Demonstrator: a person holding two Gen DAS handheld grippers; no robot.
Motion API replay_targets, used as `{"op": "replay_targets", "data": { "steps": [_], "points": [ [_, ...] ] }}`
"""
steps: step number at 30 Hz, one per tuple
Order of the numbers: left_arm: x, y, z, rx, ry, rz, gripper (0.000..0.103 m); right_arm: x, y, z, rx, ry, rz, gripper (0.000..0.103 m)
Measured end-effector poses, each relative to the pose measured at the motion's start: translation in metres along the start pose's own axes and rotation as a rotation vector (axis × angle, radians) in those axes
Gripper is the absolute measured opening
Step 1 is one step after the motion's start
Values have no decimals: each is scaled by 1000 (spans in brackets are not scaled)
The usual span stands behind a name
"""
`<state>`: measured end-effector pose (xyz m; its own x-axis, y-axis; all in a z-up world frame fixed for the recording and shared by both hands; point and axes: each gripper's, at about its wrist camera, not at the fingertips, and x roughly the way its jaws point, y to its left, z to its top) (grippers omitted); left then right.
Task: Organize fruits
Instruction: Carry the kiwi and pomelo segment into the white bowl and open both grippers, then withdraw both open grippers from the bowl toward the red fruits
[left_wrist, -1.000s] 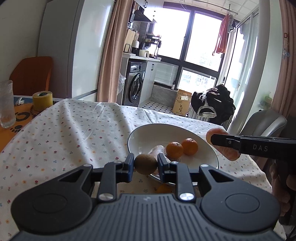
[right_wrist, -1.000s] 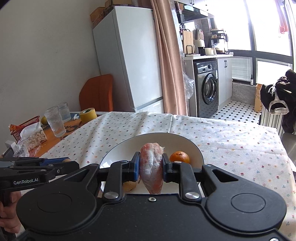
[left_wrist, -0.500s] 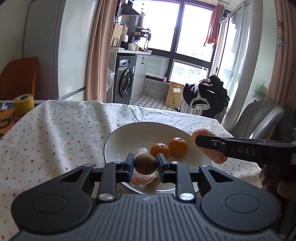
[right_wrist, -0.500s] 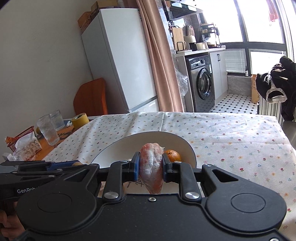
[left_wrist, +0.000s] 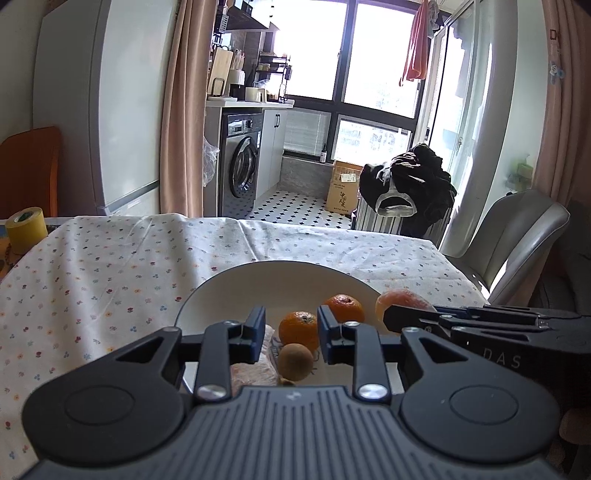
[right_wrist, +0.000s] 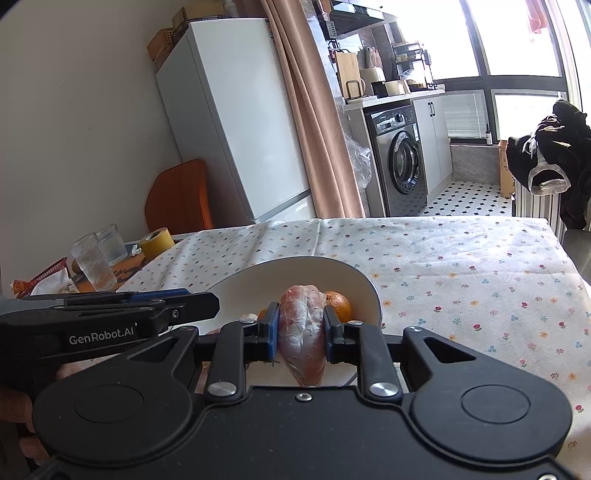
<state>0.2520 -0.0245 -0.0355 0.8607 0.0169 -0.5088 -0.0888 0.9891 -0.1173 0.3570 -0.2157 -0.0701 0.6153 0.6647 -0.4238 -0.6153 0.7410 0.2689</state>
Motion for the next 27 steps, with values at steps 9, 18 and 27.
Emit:
{"op": "replay_targets", "data": {
  "steps": [9, 18, 27],
  "points": [
    [-9, 17, -6, -57, 12, 56, 41, -2, 5, -1, -22, -9, -3, 22],
    [-29, 30, -25, -100, 13, 105, 52, 2, 15, -4, -49, -9, -2, 28],
    [-52, 36, -36, -123, 21, 139, 71, -6, 22, -2, -57, -33, 15, 43]
  ]
}}
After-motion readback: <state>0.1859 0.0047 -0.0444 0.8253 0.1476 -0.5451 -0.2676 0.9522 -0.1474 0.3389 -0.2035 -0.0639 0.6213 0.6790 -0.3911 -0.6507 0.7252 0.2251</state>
